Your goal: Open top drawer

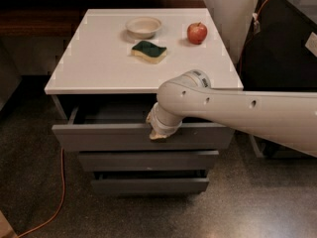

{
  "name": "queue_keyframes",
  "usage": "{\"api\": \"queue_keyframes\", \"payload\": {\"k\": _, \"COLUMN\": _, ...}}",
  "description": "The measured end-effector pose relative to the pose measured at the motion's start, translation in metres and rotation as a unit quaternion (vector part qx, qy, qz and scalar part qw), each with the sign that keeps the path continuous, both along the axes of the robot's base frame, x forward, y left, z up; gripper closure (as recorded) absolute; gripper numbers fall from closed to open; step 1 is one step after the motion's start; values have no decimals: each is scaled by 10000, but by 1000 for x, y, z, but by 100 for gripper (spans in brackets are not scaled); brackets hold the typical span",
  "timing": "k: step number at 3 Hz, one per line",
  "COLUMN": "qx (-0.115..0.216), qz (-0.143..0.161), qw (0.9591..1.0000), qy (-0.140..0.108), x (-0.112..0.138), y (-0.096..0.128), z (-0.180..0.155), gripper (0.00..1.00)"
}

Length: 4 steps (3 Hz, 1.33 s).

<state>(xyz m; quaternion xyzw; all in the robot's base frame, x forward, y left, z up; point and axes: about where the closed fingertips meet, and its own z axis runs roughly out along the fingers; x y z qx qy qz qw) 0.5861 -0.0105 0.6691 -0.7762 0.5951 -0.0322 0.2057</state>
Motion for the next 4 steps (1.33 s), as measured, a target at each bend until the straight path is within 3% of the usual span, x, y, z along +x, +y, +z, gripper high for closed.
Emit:
{"api": "queue_keyframes", "payload": {"k": 1, "qx": 31, "qz": -47, "qw": 10000, "qy": -20, "x": -19, "y": -1, "z": 3, "gripper": 98}}
{"api": "queue_keyframes", "payload": {"k": 3, "qx": 216, "qz": -290, "qw": 9992, "qy": 154, "x": -88, "y": -7, "z": -2, "gripper": 100}}
{"api": "queue_keyframes", "payload": {"k": 4, "qx": 242, "qz": -340, "qw": 9989, "qy": 197, "x": -99, "y": -9, "z": -2, "gripper": 100}}
